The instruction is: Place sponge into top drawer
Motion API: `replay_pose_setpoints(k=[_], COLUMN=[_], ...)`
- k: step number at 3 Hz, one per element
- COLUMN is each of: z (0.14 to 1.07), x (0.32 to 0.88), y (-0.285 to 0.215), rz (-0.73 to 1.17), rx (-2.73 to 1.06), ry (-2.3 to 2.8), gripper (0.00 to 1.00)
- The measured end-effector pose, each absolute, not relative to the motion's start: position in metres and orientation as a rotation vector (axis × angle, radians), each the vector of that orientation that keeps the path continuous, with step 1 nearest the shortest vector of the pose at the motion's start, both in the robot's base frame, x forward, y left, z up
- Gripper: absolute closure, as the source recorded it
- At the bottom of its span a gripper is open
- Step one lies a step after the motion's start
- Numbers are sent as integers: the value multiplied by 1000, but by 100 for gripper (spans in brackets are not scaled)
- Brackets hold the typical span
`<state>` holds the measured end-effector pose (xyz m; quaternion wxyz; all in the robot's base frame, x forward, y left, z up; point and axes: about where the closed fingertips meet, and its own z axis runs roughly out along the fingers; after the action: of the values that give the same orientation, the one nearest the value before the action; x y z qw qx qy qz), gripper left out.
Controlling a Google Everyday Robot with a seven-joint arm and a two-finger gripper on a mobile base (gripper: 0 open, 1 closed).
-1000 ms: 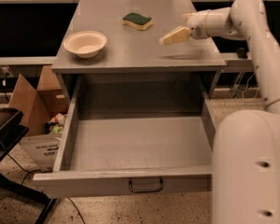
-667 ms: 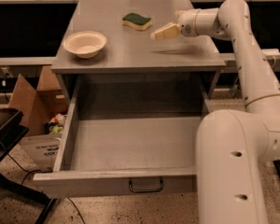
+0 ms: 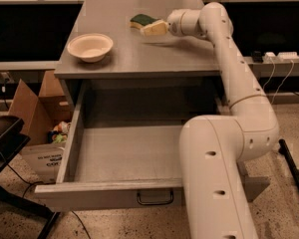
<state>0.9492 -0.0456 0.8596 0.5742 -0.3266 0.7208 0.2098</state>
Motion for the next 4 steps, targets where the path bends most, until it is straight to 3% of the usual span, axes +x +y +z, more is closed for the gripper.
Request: replay_pose_setpoints(k=[1,2,4], z=[850,839,838], x=[966,976,976], y=[-25,-9,-8], rz=[482,488,491], rx=[-717,-685,-683], ry=[1706,1724,1725], gripper=[0,18,65])
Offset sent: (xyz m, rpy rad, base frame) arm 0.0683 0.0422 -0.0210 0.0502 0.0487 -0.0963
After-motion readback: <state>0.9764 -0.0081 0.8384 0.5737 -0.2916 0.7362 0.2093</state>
